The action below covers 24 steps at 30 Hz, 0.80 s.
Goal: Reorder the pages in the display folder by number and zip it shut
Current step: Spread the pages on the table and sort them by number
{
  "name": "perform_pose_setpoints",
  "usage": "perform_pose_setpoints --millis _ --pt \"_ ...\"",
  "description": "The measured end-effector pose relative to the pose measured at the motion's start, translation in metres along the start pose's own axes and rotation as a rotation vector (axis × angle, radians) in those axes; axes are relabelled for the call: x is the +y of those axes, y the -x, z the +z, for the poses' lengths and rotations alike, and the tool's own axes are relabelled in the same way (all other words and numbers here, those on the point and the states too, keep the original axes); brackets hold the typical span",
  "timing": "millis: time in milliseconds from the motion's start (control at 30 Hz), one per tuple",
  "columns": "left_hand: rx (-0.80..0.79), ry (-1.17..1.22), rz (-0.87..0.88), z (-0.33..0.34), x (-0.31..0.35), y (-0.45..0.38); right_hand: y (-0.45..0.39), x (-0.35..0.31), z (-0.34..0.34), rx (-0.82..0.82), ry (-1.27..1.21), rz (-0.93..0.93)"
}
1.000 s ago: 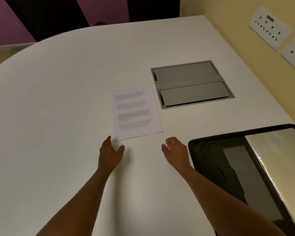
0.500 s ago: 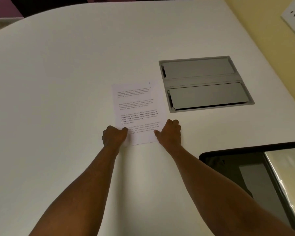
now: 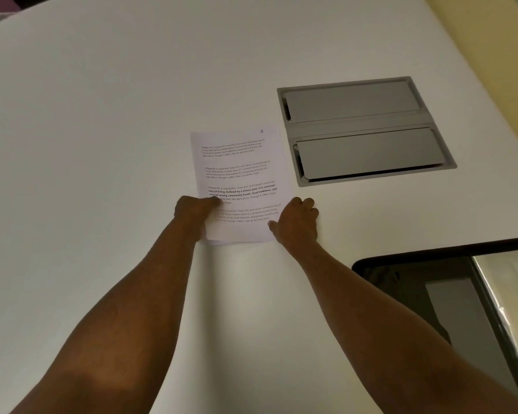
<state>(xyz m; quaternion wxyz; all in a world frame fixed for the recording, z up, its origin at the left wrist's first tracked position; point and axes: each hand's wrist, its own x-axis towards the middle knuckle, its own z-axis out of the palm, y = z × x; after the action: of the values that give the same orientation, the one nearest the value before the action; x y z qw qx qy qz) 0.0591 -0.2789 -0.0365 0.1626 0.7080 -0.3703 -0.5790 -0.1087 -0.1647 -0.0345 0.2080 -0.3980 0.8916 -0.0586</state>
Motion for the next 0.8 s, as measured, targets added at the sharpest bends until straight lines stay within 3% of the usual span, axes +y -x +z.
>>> perform_pose_setpoints --millis 133,333,567,800 --pt "-0.095 0.029 0.122 -0.002 0.006 0.015 0.001 0.000 -0.003 -0.022 0.003 -0.023" --pt "-0.270 0.127 0.111 -0.025 -0.018 0.058 0.011 0.021 -0.019 -0.258 -0.195 0.067" --pt "-0.235 0.253 -0.046 -0.071 -0.132 0.143 0.107 0.069 -0.008 -0.404 -0.562 0.098" --pt "-0.113 0.303 -0.188 -0.089 -0.231 0.224 0.213 0.108 0.029 -0.421 -0.624 0.110"
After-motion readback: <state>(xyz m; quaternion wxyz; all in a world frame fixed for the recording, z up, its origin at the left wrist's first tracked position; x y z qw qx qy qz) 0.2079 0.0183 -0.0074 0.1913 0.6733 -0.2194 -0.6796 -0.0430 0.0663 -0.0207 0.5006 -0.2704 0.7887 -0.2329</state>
